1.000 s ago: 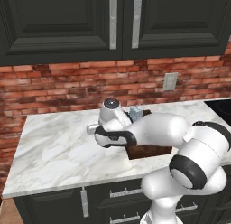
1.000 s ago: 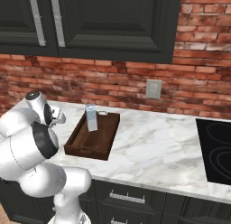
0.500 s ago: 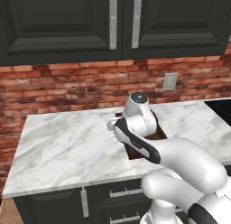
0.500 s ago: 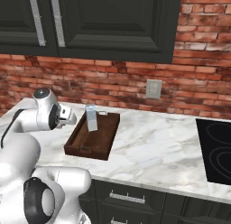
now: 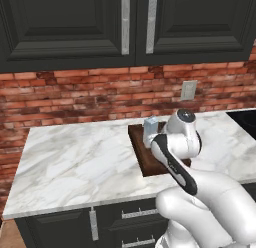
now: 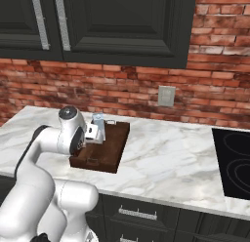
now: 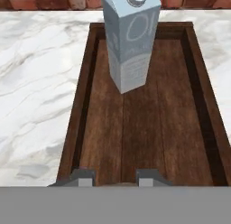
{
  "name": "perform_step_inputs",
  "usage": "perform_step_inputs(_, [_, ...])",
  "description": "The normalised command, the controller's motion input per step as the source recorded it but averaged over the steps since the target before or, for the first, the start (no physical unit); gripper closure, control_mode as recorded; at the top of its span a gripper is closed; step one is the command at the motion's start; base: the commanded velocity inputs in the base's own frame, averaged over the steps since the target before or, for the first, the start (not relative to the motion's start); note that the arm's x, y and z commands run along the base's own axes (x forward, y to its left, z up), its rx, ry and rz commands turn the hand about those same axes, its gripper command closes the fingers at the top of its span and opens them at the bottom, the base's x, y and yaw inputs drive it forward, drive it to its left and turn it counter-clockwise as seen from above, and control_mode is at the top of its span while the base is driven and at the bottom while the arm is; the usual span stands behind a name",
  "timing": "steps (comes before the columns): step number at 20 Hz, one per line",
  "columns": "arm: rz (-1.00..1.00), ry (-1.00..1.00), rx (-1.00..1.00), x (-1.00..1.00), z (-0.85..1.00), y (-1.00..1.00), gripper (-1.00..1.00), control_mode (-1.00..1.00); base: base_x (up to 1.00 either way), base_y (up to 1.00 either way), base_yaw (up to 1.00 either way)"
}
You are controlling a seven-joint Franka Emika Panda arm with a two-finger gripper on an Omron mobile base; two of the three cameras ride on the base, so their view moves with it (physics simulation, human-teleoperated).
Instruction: Take out the milk from the fridge and place it on the tray on the counter. Then take the sugar cube near the tray and place it in the tray.
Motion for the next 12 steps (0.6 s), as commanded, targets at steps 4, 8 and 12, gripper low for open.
perform_step_inputs(4, [0.0, 0.0, 0.0, 0.14, 0.0, -0.63, 1.0, -1.0, 0.0, 0.0, 0.0])
perform_step_inputs(8, [0.0, 0.0, 0.0, 0.15, 0.0, -0.3, 1.0, -1.0, 0.0, 0.0, 0.0])
perform_step_inputs(12, [0.0, 0.06, -0.01, 0.17, -0.09, -0.12, 1.0, -1.0, 0.0, 0.0, 0.0])
